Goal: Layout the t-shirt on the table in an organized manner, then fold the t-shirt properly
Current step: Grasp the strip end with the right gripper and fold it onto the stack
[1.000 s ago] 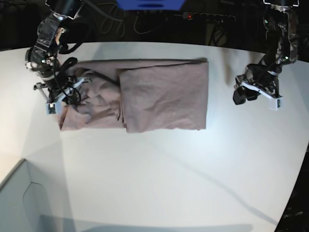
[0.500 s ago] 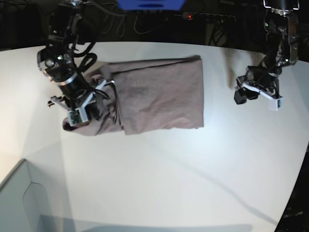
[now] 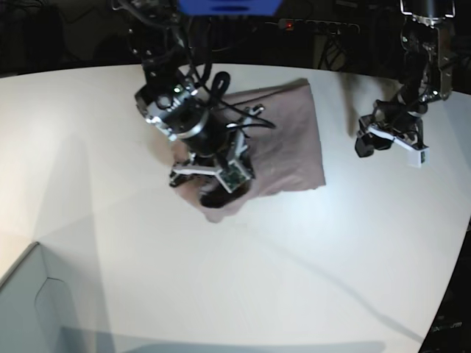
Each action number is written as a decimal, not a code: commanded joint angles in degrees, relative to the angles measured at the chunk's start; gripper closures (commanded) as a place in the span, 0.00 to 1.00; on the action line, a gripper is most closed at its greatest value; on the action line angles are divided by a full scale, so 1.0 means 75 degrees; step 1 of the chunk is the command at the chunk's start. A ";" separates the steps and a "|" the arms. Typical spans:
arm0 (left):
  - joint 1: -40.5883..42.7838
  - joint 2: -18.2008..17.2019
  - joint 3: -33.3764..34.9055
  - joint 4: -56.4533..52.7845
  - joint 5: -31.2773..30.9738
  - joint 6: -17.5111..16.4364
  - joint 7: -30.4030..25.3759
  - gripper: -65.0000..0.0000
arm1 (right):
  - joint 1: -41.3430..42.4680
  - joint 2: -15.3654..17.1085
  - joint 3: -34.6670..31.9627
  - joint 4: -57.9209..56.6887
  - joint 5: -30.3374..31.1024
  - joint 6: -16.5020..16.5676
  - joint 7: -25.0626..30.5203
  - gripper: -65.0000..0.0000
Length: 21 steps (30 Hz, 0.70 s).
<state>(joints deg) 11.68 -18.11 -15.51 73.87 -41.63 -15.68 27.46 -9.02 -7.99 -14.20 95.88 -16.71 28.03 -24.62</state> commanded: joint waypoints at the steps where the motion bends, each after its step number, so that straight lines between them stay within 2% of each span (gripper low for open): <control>1: -0.0075 -0.0100 0.0069 0.0109 -0.0082 -0.0072 -0.0128 0.51 | 0.0165 -0.0054 -0.0164 -0.0048 0.0054 -0.0051 0.0171 1.00; 5: -0.0321 -0.0135 0.0690 -0.0079 -0.0070 -0.0048 -0.0128 0.51 | 0.0364 -0.0054 -0.0739 -0.0470 0.0054 -0.0051 0.0183 1.00; 12: -0.0860 -0.0076 0.1276 -0.1145 -0.0129 -0.0013 -0.0139 0.51 | 0.0411 0.0004 -0.1395 -0.0493 0.0054 -0.0051 0.0206 1.00; 16: -0.0989 0.0135 0.1312 -0.1286 -0.0094 -0.0036 -0.0139 0.51 | 0.0411 0.0086 -0.1712 -0.0493 0.0054 -0.0051 0.0206 1.00; 21: -0.1013 0.0170 0.1323 -0.1251 -0.0117 -0.0036 -0.0139 0.51 | 0.0622 0.0063 -0.1899 -0.0611 0.0054 -0.0016 0.0206 1.00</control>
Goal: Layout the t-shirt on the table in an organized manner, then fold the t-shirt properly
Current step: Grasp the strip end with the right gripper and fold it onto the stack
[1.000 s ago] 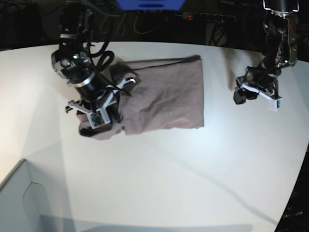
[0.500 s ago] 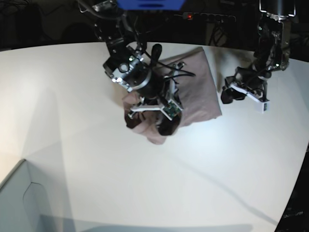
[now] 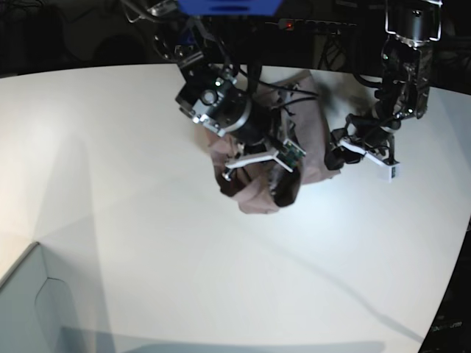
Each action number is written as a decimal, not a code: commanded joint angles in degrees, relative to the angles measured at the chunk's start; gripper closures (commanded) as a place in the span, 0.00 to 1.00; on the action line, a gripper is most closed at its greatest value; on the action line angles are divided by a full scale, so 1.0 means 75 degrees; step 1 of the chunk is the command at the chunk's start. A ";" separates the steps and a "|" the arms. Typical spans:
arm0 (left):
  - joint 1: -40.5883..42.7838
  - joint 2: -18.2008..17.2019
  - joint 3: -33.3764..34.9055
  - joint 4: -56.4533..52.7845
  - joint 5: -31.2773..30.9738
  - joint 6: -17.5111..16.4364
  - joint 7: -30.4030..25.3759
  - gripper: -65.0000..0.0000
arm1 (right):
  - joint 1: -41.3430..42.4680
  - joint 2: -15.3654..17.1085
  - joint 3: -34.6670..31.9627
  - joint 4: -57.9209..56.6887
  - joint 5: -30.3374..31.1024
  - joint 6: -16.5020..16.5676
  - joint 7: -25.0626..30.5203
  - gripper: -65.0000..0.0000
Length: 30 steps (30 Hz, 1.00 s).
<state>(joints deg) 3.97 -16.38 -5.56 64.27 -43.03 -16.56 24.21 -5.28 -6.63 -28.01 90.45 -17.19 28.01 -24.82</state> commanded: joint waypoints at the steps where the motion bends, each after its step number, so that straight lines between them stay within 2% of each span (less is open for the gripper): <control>1: 0.0016 -0.0060 -0.0003 0.0028 0.0058 0.0092 0.0295 0.51 | 0.0182 -0.0118 -0.0163 0.0018 0.0118 -0.0013 0.0232 1.00; 11: -0.0089 -0.0119 0.0009 -0.0018 0.0104 0.0104 0.0307 0.51 | 0.0674 -0.0153 -0.1077 -0.0685 0.0083 -0.0013 0.0267 1.00; 14: -0.0089 -0.0131 -0.0026 -0.0030 0.0104 0.0080 0.0307 0.51 | 0.0979 -0.0316 -0.1101 -0.0990 0.0083 -0.0013 0.0267 1.00; 21: -0.0031 -0.0295 -0.0038 0.0028 0.0104 0.0068 0.0307 0.50 | 0.1577 -0.0316 -0.1101 -0.1693 0.0083 -0.0013 0.0267 1.00; 27: -0.0031 -0.0564 -0.0061 0.0028 0.0046 0.0092 0.0307 0.50 | 0.1647 -0.0316 -0.1101 -0.1728 0.0083 -0.0013 0.0256 1.00; 30: -0.0031 -0.0658 -0.0108 0.0028 0.0034 0.0104 0.0307 0.50 | 0.1600 -0.0316 -0.1101 -0.1728 0.0083 -0.0013 0.0256 0.92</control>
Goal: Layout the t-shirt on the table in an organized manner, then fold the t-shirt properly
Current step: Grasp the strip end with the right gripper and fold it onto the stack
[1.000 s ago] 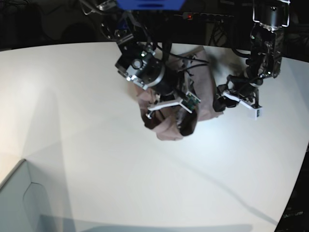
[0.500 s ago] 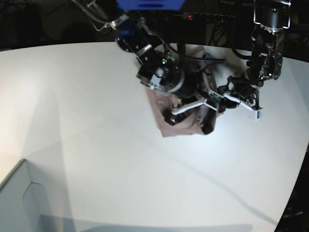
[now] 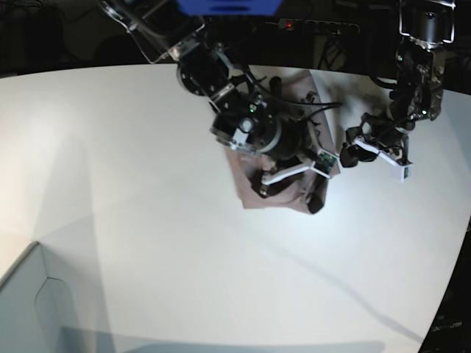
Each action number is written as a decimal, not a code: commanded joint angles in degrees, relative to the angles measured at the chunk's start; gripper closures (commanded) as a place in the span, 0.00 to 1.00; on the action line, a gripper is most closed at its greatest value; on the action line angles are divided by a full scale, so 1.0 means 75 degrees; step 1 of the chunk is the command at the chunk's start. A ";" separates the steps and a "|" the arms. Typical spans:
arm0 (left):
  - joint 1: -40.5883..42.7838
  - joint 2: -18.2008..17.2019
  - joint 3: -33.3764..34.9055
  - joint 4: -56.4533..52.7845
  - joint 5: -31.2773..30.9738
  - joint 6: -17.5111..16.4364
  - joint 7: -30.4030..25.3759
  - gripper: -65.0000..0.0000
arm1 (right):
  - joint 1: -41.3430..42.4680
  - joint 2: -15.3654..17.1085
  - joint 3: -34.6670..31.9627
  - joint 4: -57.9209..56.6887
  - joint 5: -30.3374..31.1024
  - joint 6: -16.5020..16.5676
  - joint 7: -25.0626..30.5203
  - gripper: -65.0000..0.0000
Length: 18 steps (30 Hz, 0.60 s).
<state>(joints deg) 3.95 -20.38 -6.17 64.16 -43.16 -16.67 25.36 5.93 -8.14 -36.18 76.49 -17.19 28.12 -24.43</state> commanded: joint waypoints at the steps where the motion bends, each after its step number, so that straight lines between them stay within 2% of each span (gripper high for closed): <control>1: -0.0016 -0.0137 -0.0132 0.0043 0.0052 0.0118 0.0152 0.50 | 0.0094 -0.0114 -0.0011 0.0134 0.0083 -0.0028 0.0215 0.90; 8: 0.0101 -0.0113 -0.1328 0.0043 0.0052 0.0118 0.0199 0.50 | 0.0094 -0.0114 -0.0327 0.0158 0.0094 -0.0028 0.0215 0.69; 12: 0.0031 -0.0113 -0.2148 0.0043 0.0052 0.0071 0.0914 0.50 | -0.0129 -0.0114 -0.0327 0.0755 0.0094 -0.0028 0.0215 0.57; 15: -0.0040 -0.0113 -0.2781 0.0043 0.0052 0.0071 0.1336 0.50 | -0.0363 -0.0114 -0.0245 0.1529 0.0083 -0.0028 0.0145 0.52; 18: -0.0133 -0.0113 -0.3191 0.0043 0.0052 0.0071 0.1512 0.50 | -0.0797 0.0025 0.0247 0.2150 0.0083 -0.0028 0.0203 0.51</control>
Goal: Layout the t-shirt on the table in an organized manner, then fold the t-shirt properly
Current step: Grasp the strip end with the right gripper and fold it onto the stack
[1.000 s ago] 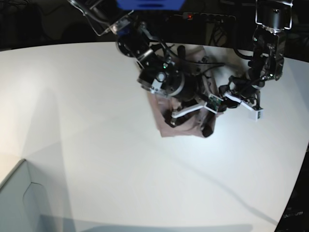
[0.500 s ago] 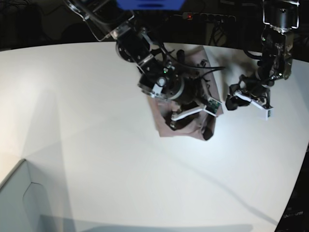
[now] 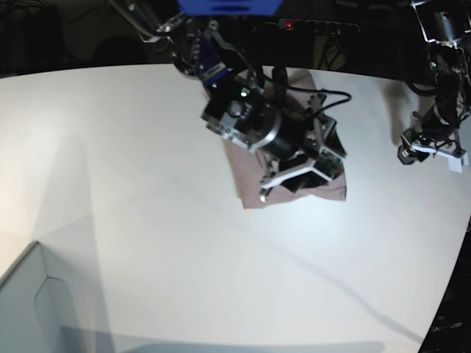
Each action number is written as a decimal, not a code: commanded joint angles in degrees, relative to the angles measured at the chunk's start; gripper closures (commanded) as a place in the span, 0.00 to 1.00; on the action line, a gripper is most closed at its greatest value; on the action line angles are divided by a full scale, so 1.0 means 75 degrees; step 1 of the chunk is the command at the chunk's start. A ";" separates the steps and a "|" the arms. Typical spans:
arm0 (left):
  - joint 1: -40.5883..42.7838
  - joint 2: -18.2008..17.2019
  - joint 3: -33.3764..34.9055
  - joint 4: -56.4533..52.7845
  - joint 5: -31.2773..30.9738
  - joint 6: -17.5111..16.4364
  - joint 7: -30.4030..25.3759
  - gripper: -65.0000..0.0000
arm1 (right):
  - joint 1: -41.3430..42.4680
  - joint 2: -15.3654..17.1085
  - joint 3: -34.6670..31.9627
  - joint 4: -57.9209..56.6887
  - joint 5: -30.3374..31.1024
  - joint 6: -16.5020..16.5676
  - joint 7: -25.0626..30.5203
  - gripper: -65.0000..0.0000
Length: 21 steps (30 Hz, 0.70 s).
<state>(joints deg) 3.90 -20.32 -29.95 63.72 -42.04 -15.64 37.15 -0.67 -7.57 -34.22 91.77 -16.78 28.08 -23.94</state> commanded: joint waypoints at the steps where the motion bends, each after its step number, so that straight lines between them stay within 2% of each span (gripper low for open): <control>1: -0.0128 -0.0122 -0.0126 0.0101 -0.0097 -0.0066 -0.0047 0.50 | -0.0058 -0.0004 0.0090 0.0301 0.0027 -0.0022 0.0139 0.51; 10: -0.0139 -0.0134 -0.0349 0.0113 -0.0097 -0.0077 -0.0071 0.50 | -0.0773 0.0594 0.0571 0.1051 0.0027 -0.0022 0.0139 0.51; 16: -0.0151 -0.0134 -0.0349 0.0113 -0.0097 -0.0077 -0.0118 0.50 | -0.0925 0.0605 0.0536 0.0395 0.0039 0.0002 0.0139 0.51; 17: -0.0151 -0.0134 -0.0349 0.0113 -0.0097 -0.0077 -0.0118 0.50 | -0.0960 0.0605 0.0524 0.0277 0.0039 0.0084 0.0139 0.51; 21: -0.0151 -0.0134 -0.0349 0.0113 -0.0097 -0.0077 -0.0118 0.50 | -0.0995 0.0840 -0.0015 0.0090 0.0039 0.1033 0.0092 0.51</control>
<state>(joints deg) 3.29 -20.14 -32.16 63.75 -42.26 -15.68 37.23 -8.45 -0.95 -34.52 91.61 -17.12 34.89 -24.36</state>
